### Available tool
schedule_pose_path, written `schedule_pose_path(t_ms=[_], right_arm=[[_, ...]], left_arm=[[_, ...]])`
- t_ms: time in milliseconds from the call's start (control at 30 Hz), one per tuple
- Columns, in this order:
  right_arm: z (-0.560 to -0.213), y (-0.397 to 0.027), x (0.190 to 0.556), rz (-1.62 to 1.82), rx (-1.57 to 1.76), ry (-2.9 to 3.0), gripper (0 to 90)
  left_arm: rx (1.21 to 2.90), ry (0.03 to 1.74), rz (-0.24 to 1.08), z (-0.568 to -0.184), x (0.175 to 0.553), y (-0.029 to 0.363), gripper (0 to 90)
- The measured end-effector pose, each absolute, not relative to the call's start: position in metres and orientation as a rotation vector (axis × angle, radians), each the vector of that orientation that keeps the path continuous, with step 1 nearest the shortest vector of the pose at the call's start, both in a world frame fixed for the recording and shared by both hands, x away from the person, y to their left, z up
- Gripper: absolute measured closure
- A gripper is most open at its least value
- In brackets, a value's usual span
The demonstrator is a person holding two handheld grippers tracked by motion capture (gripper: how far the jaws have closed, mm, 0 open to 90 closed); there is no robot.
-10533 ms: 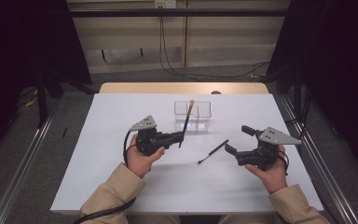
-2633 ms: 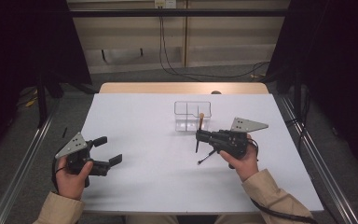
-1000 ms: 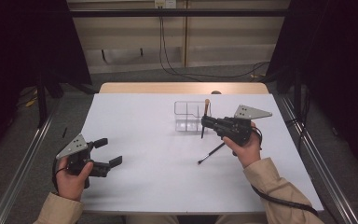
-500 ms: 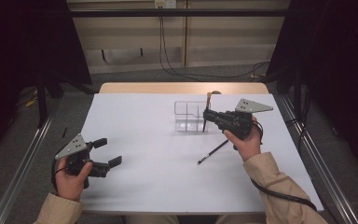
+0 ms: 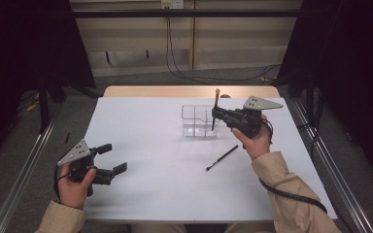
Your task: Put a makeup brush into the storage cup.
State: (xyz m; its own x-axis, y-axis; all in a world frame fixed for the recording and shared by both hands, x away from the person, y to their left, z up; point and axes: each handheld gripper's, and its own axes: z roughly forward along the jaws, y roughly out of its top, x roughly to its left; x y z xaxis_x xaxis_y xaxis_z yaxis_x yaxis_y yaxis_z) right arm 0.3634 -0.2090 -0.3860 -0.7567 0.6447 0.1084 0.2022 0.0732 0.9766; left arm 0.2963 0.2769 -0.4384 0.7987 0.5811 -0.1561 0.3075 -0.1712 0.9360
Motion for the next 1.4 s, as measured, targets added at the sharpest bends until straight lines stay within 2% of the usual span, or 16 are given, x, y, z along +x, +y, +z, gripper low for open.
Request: schedule_pose_path(t_ms=[1400], right_arm=[[-0.385,-0.213,0.397,1.627,0.925,1.932,83.5]], left_arm=[[1.777,0.675,0.271,-0.44,0.297,0.276,0.9]])
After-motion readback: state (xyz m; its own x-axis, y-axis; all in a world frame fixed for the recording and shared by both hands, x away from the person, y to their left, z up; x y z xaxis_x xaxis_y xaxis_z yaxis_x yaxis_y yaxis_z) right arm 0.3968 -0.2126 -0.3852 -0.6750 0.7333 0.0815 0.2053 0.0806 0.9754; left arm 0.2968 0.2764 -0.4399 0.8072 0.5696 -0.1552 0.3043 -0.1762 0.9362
